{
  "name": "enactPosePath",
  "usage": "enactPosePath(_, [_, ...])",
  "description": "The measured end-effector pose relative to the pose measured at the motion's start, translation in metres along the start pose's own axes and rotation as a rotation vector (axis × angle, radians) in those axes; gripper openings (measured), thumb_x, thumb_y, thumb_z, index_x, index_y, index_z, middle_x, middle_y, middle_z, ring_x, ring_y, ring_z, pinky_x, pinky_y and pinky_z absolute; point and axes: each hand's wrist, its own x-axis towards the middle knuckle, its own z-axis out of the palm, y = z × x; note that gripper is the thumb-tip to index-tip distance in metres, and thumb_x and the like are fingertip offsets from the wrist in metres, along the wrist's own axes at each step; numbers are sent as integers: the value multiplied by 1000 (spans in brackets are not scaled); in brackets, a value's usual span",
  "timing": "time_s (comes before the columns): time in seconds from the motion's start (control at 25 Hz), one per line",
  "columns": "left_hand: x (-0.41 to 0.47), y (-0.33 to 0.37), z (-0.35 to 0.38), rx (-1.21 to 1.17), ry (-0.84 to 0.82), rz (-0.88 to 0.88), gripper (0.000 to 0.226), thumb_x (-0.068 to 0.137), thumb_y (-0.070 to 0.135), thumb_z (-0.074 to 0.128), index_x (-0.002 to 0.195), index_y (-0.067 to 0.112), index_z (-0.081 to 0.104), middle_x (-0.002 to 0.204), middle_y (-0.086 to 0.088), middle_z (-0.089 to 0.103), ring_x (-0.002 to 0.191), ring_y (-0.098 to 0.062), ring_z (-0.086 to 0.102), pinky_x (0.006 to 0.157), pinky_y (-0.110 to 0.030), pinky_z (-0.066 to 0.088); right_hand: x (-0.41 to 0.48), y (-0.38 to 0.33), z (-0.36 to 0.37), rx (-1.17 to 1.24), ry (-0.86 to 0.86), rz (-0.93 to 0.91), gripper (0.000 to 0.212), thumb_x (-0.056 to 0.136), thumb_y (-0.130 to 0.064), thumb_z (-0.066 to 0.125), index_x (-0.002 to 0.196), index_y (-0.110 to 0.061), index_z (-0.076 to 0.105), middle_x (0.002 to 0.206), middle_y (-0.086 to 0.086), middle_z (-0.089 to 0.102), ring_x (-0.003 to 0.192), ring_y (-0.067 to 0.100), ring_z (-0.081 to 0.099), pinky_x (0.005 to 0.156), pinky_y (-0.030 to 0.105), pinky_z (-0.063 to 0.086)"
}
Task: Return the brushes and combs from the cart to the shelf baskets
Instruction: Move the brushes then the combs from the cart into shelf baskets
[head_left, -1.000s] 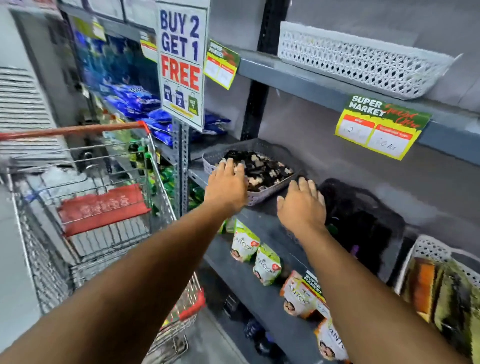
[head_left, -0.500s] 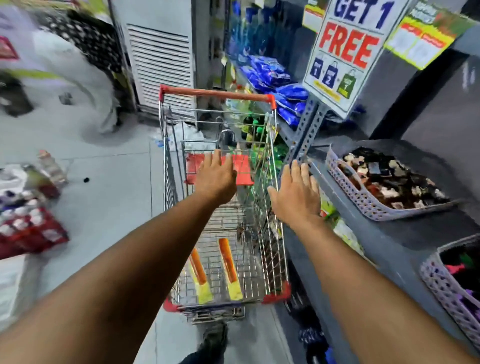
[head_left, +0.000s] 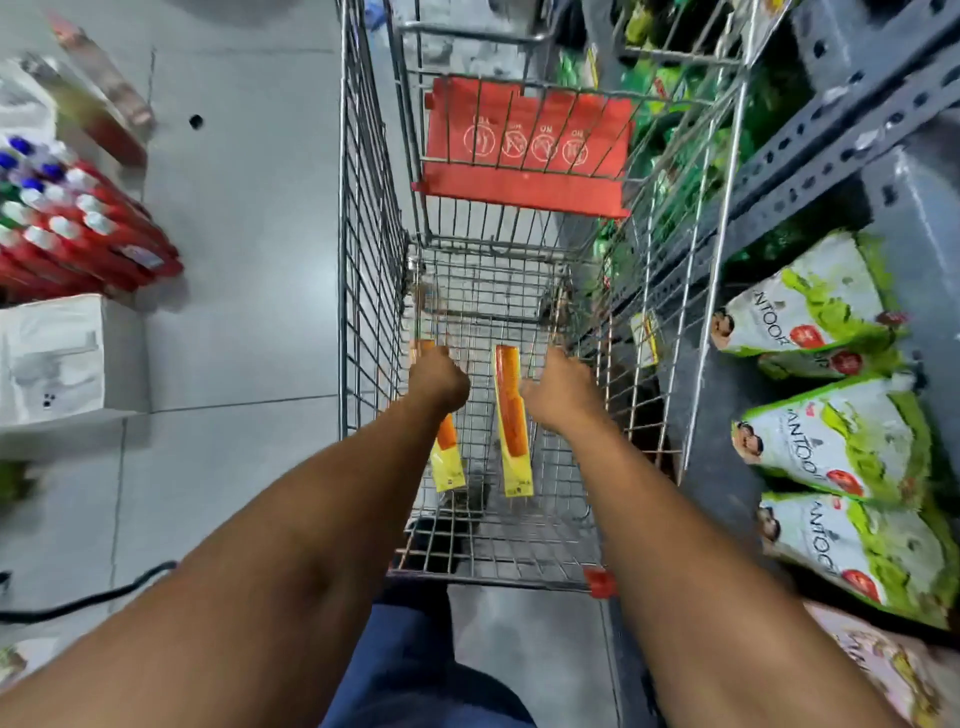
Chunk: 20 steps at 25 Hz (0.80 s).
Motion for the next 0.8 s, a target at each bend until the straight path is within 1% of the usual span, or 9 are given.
enactPosePath(0.08, [8, -16, 28, -7, -45, -129, 33, 89, 6, 52, 121, -1, 49, 118, -24, 60, 97, -34, 58, 78, -36, 48, 15, 14, 24, 43, -63, 97, 56, 87, -30, 62, 133, -6, 42, 126, 20, 55, 109, 37, 56, 85, 41, 48])
enactPosePath(0.12, [11, -24, 39, 5, -46, -160, 36, 89, 8, 52, 123, -1, 47, 117, -24, 60, 97, -34, 58, 77, -37, 48, 19, 20, 36, 50, -81, 132, 53, 86, -30, 63, 129, -4, 45, 122, 20, 58, 107, 37, 57, 83, 41, 49])
enactPosePath(0.2, [18, -41, 59, 87, -40, -133, 48, 89, 9, 53, 134, 0, 40, 120, -24, 58, 105, -38, 56, 84, -41, 47, 28, 34, 57, 39, -121, 161, 50, 86, -27, 64, 126, -2, 49, 119, 19, 60, 107, 38, 56, 82, 41, 48])
enactPosePath(0.28, [28, -57, 75, 140, -34, -136, 52, 89, 10, 54, 137, 3, 36, 123, -22, 53, 111, -38, 51, 89, -44, 44, 40, 46, 81, 42, -162, 195, 47, 86, -24, 63, 126, -3, 48, 114, 19, 62, 102, 38, 58, 73, 38, 46])
enactPosePath(0.4, [37, -72, 86, 169, -4, -225, 42, 88, 15, 62, 124, 1, 47, 122, -20, 53, 114, -36, 49, 90, -44, 45, 48, 56, 104, 2, -187, 257, 36, 83, -29, 64, 109, -5, 58, 107, 18, 66, 94, 38, 61, 68, 37, 44])
enactPosePath(0.48, [40, -74, 91, 165, 46, -252, 38, 86, 15, 64, 118, 0, 51, 117, -20, 57, 110, -37, 53, 88, -45, 47, 51, 59, 110, -20, -159, 300, 38, 80, -37, 68, 101, -7, 59, 106, 15, 66, 95, 39, 61, 67, 38, 43])
enactPosePath(0.6, [43, -71, 100, 222, 19, -235, 29, 90, 11, 50, 118, 0, 55, 117, -19, 59, 110, -36, 50, 88, -43, 44, 54, 59, 113, -11, -146, 355, 41, 76, -46, 71, 96, -13, 60, 101, 12, 66, 91, 36, 61, 64, 37, 42])
enactPosePath(0.68, [43, -69, 102, 183, 21, -273, 32, 90, 8, 50, 120, -1, 51, 120, -21, 55, 112, -37, 48, 90, -44, 44, 55, 57, 112, -10, -147, 378, 39, 76, -44, 72, 96, -13, 60, 102, 11, 67, 91, 36, 62, 64, 37, 41])
enactPosePath(0.8, [44, -67, 97, 21, 48, -378, 40, 86, 11, 63, 120, 1, 44, 121, -23, 52, 110, -38, 52, 90, -44, 47, 55, 53, 113, 20, -117, 421, 35, 78, -39, 72, 96, -11, 61, 103, 12, 68, 90, 36, 63, 63, 37, 42])
